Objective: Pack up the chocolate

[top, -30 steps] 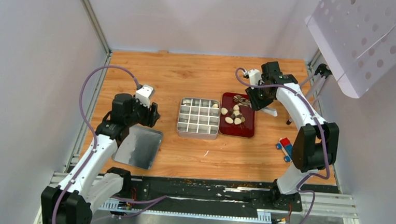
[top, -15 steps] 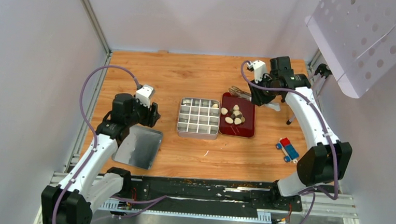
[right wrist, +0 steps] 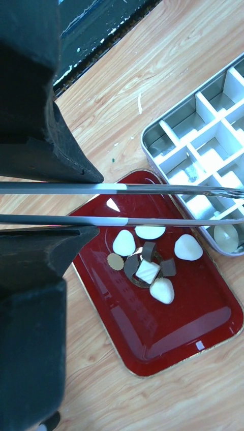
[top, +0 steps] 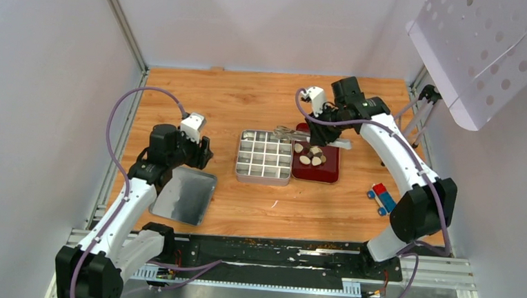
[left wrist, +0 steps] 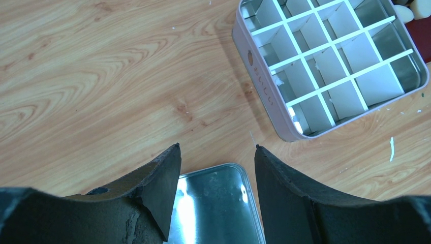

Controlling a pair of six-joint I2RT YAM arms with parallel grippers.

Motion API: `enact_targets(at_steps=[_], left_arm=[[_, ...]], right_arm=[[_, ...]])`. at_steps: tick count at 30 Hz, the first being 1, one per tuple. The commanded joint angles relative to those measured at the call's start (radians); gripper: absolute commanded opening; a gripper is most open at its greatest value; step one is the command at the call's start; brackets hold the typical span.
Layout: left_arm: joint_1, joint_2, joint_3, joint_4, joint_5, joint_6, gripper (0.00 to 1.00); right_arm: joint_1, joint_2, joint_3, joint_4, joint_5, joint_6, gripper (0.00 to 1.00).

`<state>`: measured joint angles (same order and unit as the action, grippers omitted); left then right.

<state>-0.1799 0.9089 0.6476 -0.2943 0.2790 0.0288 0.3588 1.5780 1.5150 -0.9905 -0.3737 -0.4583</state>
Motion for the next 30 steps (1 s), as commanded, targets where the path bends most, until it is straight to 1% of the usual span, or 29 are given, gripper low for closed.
enact_targets(at_steps=[1,8,11,15,22,26,30], left_arm=[[0.016,-0.019,0.022,0.022,0.005,0.005,0.64],[0.027,-0.034,0.0,0.029,0.009,-0.007,0.64],[0.029,-0.036,-0.002,0.033,0.011,-0.011,0.64],[0.029,-0.036,-0.005,0.035,0.012,-0.014,0.64],[0.031,-0.036,-0.015,0.044,0.016,-0.02,0.64],[0.031,-0.033,-0.017,0.047,0.017,-0.023,0.64],[0.031,-0.031,-0.017,0.051,0.017,-0.024,0.64]], right_arm=[[0.017,0.04,0.062,0.025,-0.027,-0.019,0.11],[0.043,0.08,0.087,0.024,-0.029,-0.015,0.12],[0.054,0.084,0.087,0.032,-0.012,-0.01,0.21],[0.06,0.088,0.086,0.045,0.002,0.001,0.3],[0.065,0.083,0.093,0.052,0.016,0.007,0.34],[0.064,0.076,0.086,0.057,0.025,0.012,0.39],[0.063,0.073,0.079,0.061,0.028,0.012,0.39]])
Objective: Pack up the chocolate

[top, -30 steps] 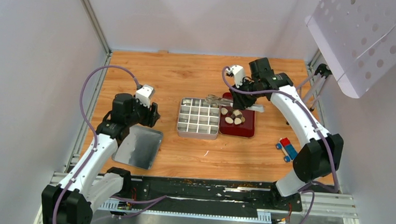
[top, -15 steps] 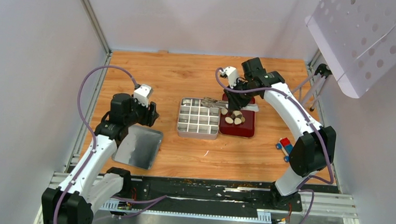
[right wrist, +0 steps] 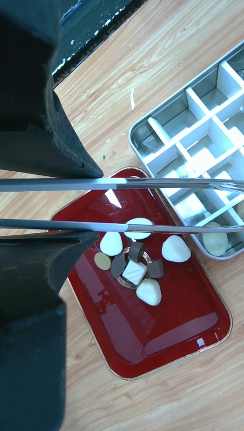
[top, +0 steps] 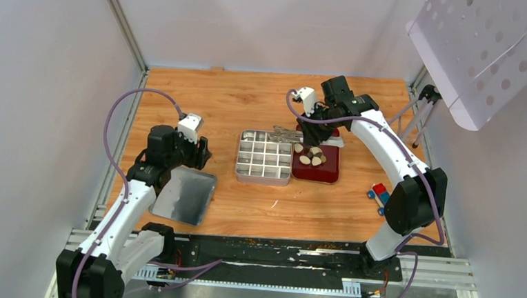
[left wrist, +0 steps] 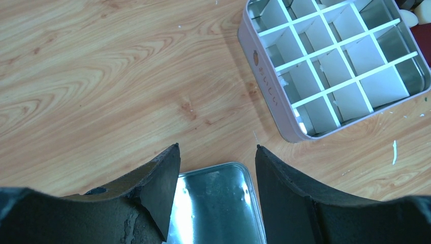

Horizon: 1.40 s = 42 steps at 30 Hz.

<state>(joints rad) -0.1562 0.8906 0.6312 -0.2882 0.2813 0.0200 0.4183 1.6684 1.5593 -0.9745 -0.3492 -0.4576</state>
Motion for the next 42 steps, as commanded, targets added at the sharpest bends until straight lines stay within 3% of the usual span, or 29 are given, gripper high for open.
enact_targets(at_steps=[1,11,19,25,42], left_arm=[[0.009,-0.012,0.001,0.045,0.015,-0.015,0.64],[0.01,0.011,0.001,0.051,0.015,-0.004,0.64],[0.012,0.047,0.029,0.032,-0.002,0.017,0.65],[0.011,0.062,0.044,0.021,-0.006,0.019,0.66],[0.012,0.075,0.067,0.011,-0.009,0.03,0.66]], right_arm=[[0.005,-0.02,0.035,0.045,0.008,0.009,0.36],[-0.104,-0.175,-0.058,0.012,0.029,-0.006,0.27],[-0.23,-0.278,-0.222,0.031,0.058,0.006,0.29],[-0.256,-0.25,-0.235,0.041,0.075,0.014,0.34],[-0.259,-0.097,-0.176,0.067,0.1,0.012,0.35]])
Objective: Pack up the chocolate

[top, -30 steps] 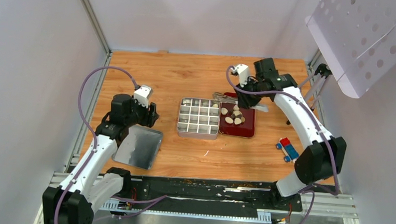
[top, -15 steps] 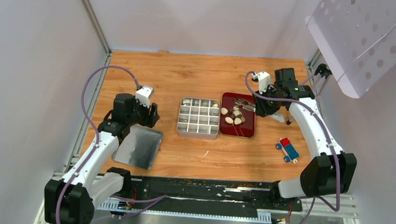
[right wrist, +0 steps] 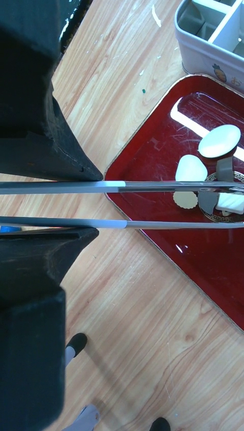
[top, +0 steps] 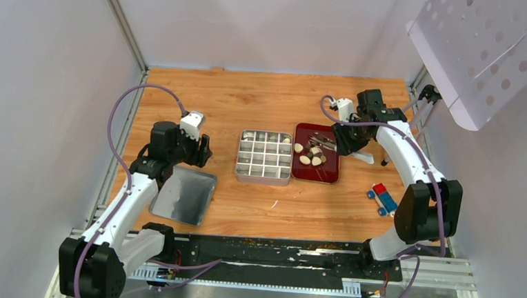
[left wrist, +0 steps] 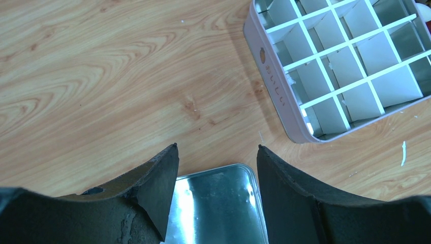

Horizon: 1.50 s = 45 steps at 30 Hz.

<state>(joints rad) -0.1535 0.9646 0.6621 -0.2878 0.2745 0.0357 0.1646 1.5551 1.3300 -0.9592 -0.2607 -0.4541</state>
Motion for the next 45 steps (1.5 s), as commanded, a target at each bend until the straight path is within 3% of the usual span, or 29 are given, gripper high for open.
enact_targets(at_steps=[1,10,21,41,45], left_arm=[[0.009,0.0,0.035,0.011,-0.003,0.014,0.66],[0.011,-0.011,0.017,0.02,-0.001,0.004,0.66],[0.011,-0.011,0.009,0.03,0.003,-0.003,0.66],[0.014,-0.024,-0.003,0.028,0.005,-0.003,0.66],[0.018,-0.03,-0.005,0.025,0.005,-0.004,0.66]], right_arm=[[-0.005,0.022,0.053,0.054,0.014,0.009,0.36],[-0.005,0.05,0.061,0.031,0.053,0.006,0.4],[-0.004,0.068,0.128,0.054,0.082,0.029,0.34],[0.0,0.172,0.156,0.06,0.059,0.022,0.37],[0.001,0.188,0.169,0.063,0.061,0.025,0.41]])
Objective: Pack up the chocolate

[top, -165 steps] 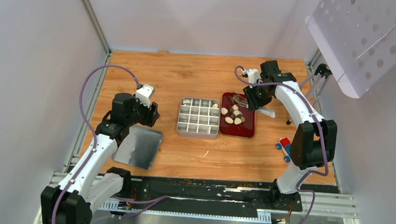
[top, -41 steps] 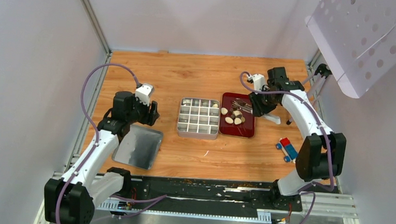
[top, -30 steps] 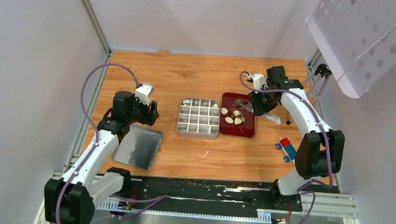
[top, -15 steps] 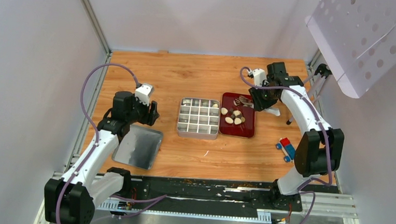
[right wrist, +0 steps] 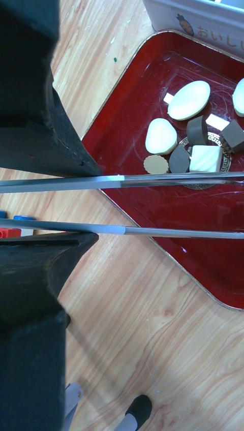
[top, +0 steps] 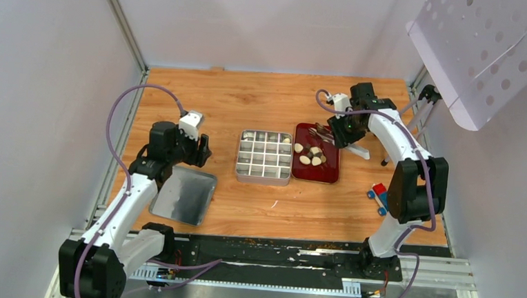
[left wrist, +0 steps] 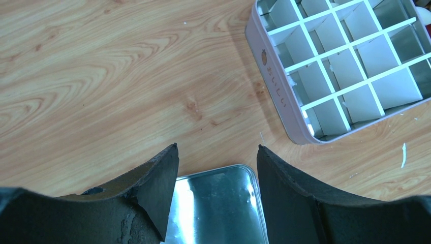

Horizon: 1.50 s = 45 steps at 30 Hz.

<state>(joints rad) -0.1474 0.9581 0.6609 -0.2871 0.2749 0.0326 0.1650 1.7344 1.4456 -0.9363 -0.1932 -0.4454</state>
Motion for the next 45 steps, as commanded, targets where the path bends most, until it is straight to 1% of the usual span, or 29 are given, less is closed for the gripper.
enact_targets(at_steps=[1,4,7,13,17,20,25,29,39,45], left_arm=[[0.014,-0.024,-0.005,0.024,0.004,-0.001,0.66],[0.016,-0.027,-0.01,0.027,0.006,-0.003,0.66],[0.017,-0.03,-0.013,0.029,0.006,-0.005,0.66],[0.021,-0.039,-0.017,0.026,0.006,-0.005,0.66],[0.03,-0.045,-0.019,0.018,0.003,0.002,0.66],[0.04,-0.046,-0.024,0.019,0.001,0.007,0.66],[0.056,-0.043,-0.029,0.015,0.006,-0.001,0.66],[0.061,-0.048,-0.031,0.012,0.01,-0.003,0.66],[0.107,-0.096,-0.046,0.007,0.019,-0.016,0.66],[0.119,-0.119,-0.061,0.012,0.033,-0.028,0.66]], right_arm=[[0.001,0.011,0.055,0.042,-0.004,0.015,0.41],[0.003,0.018,0.061,0.042,-0.005,0.014,0.41],[0.008,0.03,0.066,0.045,-0.005,0.013,0.37],[0.02,0.04,0.091,0.037,-0.003,0.002,0.23],[0.019,-0.015,0.144,0.006,-0.037,0.012,0.17],[0.025,-0.094,0.138,0.005,-0.075,0.021,0.15],[0.067,-0.182,0.083,0.007,-0.143,0.029,0.12],[0.15,-0.197,0.088,0.012,-0.18,0.024,0.12],[0.271,-0.06,0.202,0.019,-0.215,0.028,0.11],[0.306,-0.01,0.231,0.019,-0.214,0.026,0.11]])
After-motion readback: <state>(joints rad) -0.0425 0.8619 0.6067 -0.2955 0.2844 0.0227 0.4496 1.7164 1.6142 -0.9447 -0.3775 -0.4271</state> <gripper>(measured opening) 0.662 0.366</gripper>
